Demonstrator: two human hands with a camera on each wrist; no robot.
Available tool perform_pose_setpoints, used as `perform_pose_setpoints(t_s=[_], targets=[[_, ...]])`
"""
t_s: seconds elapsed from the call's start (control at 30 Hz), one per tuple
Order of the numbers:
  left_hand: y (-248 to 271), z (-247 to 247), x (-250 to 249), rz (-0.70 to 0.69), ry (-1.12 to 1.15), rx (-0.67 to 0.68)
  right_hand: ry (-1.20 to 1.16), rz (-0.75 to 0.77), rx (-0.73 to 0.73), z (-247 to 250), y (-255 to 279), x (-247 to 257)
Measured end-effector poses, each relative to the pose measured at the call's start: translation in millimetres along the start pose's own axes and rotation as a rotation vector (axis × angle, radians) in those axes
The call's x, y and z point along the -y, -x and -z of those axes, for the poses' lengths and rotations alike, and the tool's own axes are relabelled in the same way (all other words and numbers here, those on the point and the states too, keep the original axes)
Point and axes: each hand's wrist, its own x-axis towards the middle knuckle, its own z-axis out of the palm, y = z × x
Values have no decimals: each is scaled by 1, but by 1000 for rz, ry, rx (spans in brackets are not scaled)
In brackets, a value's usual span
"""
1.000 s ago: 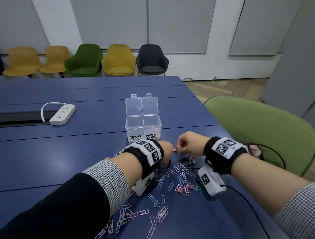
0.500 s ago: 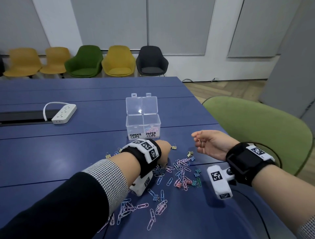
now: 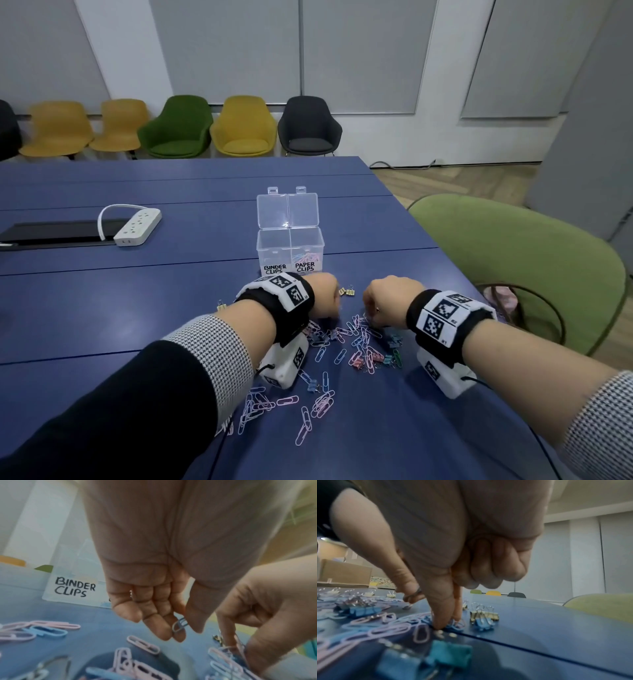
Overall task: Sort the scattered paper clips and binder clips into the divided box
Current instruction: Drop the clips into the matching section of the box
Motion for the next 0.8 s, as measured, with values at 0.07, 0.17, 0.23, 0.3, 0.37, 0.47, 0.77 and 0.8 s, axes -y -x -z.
perform_pose_setpoints(t_s=[0.07,0.17,0.23,0.3,0.37,0.47,0.77,0.8], targets=[[-1,3,5,0,178,-79,-16,15,19,0,0,4],[-1,4,10,41,641,-154,-91,48,29,1,0,2],[2,4,11,66,1071,-149,-230,83,5,4,1,-5],[5,7,12,78,1397,-95,-490,94,-7,7,6,-15],[7,10,14,94,1598,-37,-850,81,13,8,13,-24],[5,12,13,158,1667,-9,-1522,76,88,2,20,-33],[4,-1,-14,-5,320,-35,-2048,-35,166,-11,27,-32],[4,-2,-17,-33,250,-30,-2010,-86,180,-11,26,-32]])
